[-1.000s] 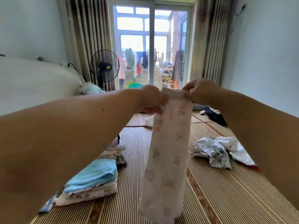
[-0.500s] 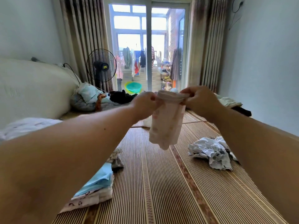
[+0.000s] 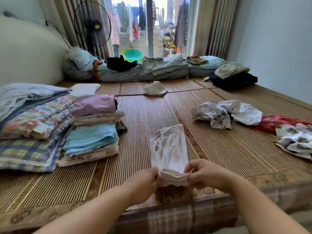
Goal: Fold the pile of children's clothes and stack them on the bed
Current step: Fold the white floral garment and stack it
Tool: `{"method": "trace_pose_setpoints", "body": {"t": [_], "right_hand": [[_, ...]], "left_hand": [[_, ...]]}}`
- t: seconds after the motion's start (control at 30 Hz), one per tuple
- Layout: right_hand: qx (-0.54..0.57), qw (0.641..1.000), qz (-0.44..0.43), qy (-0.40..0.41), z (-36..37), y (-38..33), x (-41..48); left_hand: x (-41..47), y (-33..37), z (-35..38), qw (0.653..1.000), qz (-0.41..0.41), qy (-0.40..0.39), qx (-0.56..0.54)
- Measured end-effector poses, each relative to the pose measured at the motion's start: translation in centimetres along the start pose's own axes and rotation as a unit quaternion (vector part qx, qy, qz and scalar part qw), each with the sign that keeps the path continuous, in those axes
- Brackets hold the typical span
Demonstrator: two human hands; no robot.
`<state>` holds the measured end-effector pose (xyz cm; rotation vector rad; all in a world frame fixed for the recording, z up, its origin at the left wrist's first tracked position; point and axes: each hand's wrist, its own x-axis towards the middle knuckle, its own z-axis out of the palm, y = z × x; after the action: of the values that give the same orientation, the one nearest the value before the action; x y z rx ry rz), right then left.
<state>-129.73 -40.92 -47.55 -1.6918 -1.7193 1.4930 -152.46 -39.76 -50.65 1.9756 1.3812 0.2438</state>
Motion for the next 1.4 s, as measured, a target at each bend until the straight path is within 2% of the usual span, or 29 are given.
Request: {"method": "trace_pose_setpoints", "body": {"t": [0.1,0.17,0.23,0.33,0.37,0.43,0.5,0.6,0.7,0.8,0.93,1.03,1.13,1.2,1.27,1.33,1.4], "right_hand": [[0.032,0.997,0.017,-0.064,-0.3,0.5,0.2],[0.036,0.996,0.016,-0.081,-0.5,0.3,0.6],[0.057,0.998,-0.004,-0.031,-0.7,-0.4,1.2],[0.138,0.984,-0.03,0.11,-1.1,-0.9,2.9],[0.124,0.98,-0.04,0.148,-1.1,-0.9,3.3],[-0.003,0.983,-0.06,0.172,-1.3,-0.5,4.0],[-0.111,0.985,-0.07,0.109,-1.0,0.3,4.2],[-0.219,0.974,-0.063,-0.015,0.0,2.0,4.4],[-0.308,0.948,-0.085,0.006,0.1,3.6,5.0],[-0.313,0.941,-0.117,0.054,0.2,4.4,5.1],[-0.228,0.967,-0.098,0.06,0.2,4.1,4.5],[-0.137,0.988,-0.067,0.035,0.0,2.9,3.9],[-0.056,0.996,-0.07,-0.007,-0.6,1.0,3.4],[0.005,0.998,-0.07,-0.005,-1.1,-0.2,3.7],[0.031,0.995,-0.083,0.046,-1.4,-1.2,4.9],[0.053,0.986,-0.087,0.131,-1.3,-1.8,6.7],[0.091,0.97,-0.059,0.217,-1.1,-2.2,8.4]], "left_hand": [[-0.5,-0.1,0.3,0.991,-0.003,-0.018,-0.129],[-0.1,-0.2,-0.1,0.992,0.0,-0.01,-0.122],[0.7,0.0,-0.7,0.99,-0.009,0.031,-0.137],[2.6,0.4,-1.5,0.979,-0.041,0.143,-0.137],[3.2,0.3,-1.5,0.978,-0.041,0.175,-0.104],[4.1,-0.3,-0.9,0.98,-0.025,0.194,-0.028],[4.2,-0.9,-0.2,0.99,0.01,0.138,0.008],[4.0,-1.8,0.4,0.993,0.056,-0.002,0.103],[4.2,-3.2,0.3,0.977,0.056,-0.063,0.195],[3.9,-3.9,0.1,0.976,0.072,-0.046,0.201],[3.1,-4.3,0.1,0.985,0.087,0.052,0.138],[1.9,-3.5,-0.1,0.998,0.044,0.045,0.01],[0.9,-2.7,-0.3,0.992,0.033,0.067,-0.102],[0.9,-2.0,-0.6,0.981,0.024,0.095,-0.167],[2.0,-1.1,-1.3,0.967,0.0,0.137,-0.216],[4.0,-0.7,-2.1,0.954,-0.03,0.174,-0.244],[6.1,-1.0,-2.8,0.943,-0.072,0.183,-0.267]]}}
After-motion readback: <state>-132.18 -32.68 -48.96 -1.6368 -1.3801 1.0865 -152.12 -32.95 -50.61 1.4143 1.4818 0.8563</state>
